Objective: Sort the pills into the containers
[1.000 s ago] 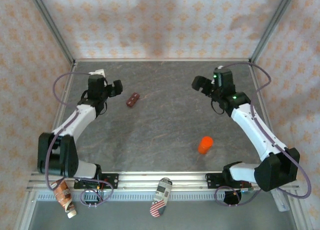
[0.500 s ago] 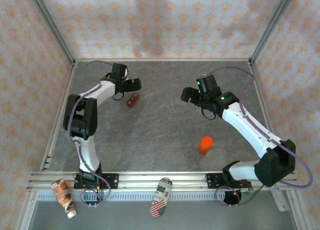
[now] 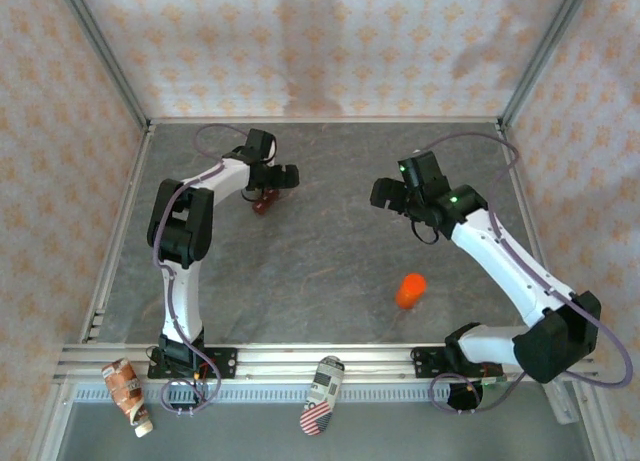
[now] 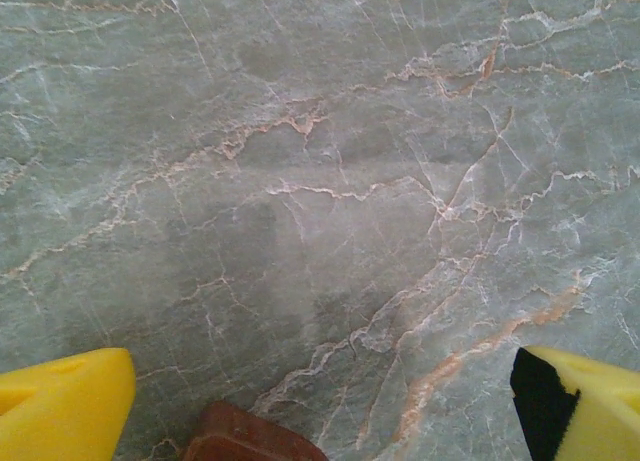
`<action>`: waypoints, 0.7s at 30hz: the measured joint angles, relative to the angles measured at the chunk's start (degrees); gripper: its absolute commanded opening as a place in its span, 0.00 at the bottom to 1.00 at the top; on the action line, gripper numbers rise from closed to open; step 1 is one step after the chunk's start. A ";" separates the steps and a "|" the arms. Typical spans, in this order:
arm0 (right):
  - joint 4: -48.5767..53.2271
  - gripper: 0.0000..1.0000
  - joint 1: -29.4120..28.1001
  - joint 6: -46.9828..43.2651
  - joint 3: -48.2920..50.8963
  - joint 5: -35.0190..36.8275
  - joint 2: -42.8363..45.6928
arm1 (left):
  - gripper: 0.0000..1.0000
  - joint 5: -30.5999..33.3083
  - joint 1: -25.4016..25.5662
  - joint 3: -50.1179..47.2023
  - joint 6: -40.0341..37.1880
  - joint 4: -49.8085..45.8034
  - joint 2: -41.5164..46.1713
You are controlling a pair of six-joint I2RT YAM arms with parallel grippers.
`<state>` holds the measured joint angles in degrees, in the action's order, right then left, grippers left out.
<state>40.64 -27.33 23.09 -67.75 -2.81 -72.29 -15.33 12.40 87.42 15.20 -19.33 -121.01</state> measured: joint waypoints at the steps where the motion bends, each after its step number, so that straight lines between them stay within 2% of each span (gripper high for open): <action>1: 0.17 0.94 0.00 0.00 0.00 0.13 0.24 | 0.98 -0.35 0.13 0.00 0.00 -0.09 -0.02; 13: 1.53 0.94 0.00 0.07 0.00 1.01 2.47 | 0.98 -3.82 3.63 -0.50 0.44 -0.79 0.02; 21: 1.84 0.94 0.00 0.33 0.04 1.16 3.41 | 0.97 -5.33 7.41 -6.43 1.46 0.50 3.23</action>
<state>42.48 -27.33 23.42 -67.70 -1.65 -68.88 -20.67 19.81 80.99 16.67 -18.83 -117.78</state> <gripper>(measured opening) 0.939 0.967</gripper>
